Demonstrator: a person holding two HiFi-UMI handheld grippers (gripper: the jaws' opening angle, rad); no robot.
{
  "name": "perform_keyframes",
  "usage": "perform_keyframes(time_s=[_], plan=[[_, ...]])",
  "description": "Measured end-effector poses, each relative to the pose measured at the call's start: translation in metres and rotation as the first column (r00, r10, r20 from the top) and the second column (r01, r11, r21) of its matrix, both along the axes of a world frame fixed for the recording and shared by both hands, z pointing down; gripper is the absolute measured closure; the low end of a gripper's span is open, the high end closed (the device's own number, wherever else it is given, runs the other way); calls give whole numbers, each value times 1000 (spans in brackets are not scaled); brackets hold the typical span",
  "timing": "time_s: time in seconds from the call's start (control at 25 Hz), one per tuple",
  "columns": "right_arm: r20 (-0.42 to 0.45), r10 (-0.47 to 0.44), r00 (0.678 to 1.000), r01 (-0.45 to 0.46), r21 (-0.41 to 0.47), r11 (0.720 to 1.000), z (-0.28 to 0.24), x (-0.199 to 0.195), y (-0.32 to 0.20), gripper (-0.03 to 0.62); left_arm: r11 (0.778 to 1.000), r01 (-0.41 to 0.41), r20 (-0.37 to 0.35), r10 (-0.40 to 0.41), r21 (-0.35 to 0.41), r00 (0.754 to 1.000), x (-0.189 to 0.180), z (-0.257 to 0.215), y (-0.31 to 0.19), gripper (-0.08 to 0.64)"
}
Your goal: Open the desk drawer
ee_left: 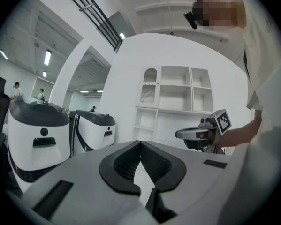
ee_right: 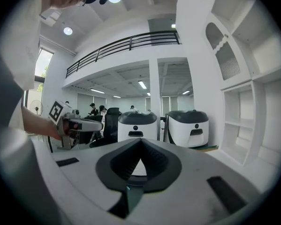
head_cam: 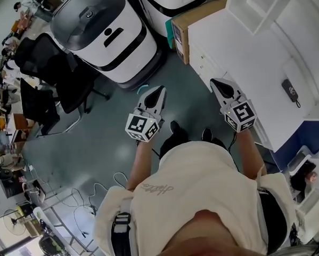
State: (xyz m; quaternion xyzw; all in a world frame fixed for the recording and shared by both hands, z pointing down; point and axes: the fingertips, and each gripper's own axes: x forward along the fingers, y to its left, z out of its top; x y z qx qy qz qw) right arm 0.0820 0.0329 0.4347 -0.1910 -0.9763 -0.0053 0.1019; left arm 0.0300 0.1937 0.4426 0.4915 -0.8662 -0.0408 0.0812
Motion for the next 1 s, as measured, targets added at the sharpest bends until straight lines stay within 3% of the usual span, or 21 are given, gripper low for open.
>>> perform_keyframes(time_s=[0.12,0.28,0.44,0.76,1.0], plan=[[24,48,999,-47,-50,998,-18,-26,10,594,998,-60,47,62,-34,997,-26,-5,-1,557],[-8,127,992,-127,-122,984,-16,-49,24,594,992,-112,55,115,-56,992,-49,-2,9,557],[-34,163,986,-165,-109,980,-11,-73,38,594,982,-183,46,185,-46,982,-74,-2,18,557],[-99,162,982,-166,-41,985,9,-85,51,594,979,-198,23,199,-42,980,-103,20,20,557],[-127,197,972,-212,-118,970,31,-96,33,594,970,-234,4,235,-72,972,-121,31,1,557]])
